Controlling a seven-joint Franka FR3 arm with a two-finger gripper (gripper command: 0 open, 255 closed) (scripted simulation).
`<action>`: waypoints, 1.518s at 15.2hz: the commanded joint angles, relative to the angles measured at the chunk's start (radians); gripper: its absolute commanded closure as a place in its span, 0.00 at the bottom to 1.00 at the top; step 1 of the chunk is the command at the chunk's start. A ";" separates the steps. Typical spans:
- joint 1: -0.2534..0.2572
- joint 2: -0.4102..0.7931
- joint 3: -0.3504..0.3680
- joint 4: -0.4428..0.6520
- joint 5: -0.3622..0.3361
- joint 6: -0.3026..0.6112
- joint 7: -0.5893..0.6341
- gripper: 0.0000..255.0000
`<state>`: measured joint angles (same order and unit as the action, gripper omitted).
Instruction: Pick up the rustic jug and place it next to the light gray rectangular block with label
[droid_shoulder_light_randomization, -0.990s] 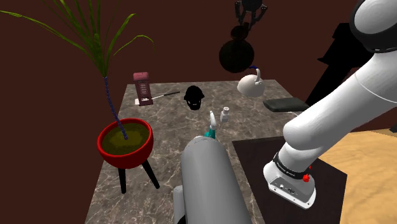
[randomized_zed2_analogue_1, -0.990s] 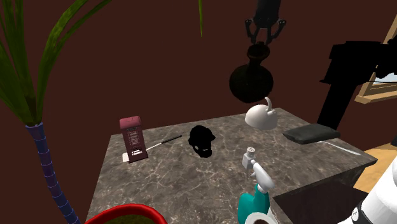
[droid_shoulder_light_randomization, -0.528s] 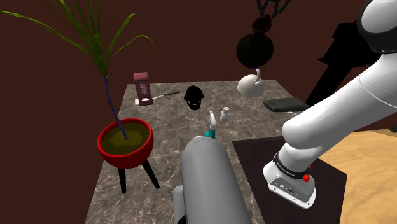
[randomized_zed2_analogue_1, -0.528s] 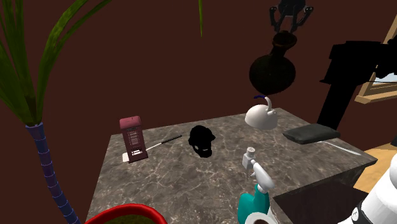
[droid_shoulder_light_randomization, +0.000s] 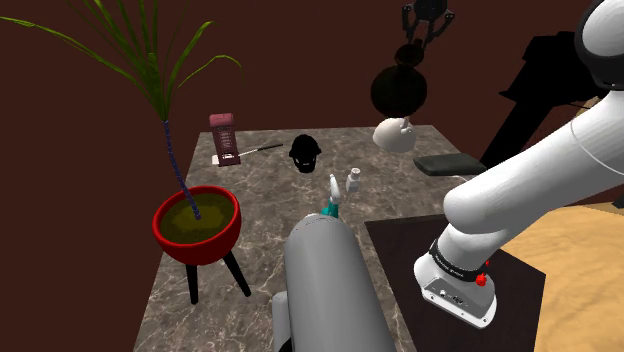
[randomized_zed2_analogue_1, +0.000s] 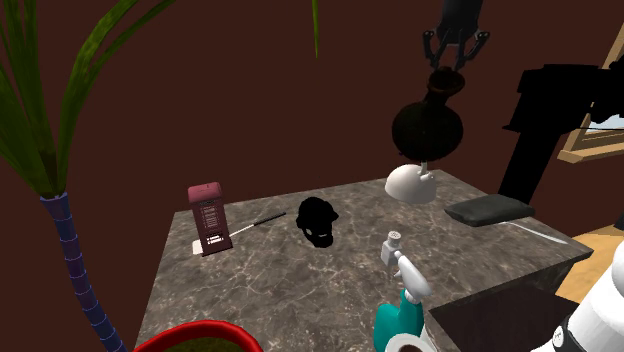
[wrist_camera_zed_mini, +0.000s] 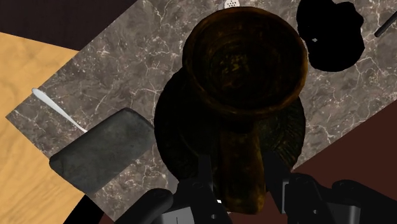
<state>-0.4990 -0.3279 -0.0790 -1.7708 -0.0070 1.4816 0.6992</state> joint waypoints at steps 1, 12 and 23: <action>0.000 -0.011 0.000 -0.034 -0.001 0.028 0.000 1.00; -0.002 -0.054 0.000 -0.225 -0.004 0.176 0.001 1.00; -0.003 -0.070 -0.002 -0.388 -0.006 0.323 0.000 1.00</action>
<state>-0.5018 -0.3955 -0.0797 -2.1457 -0.0125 1.7890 0.7007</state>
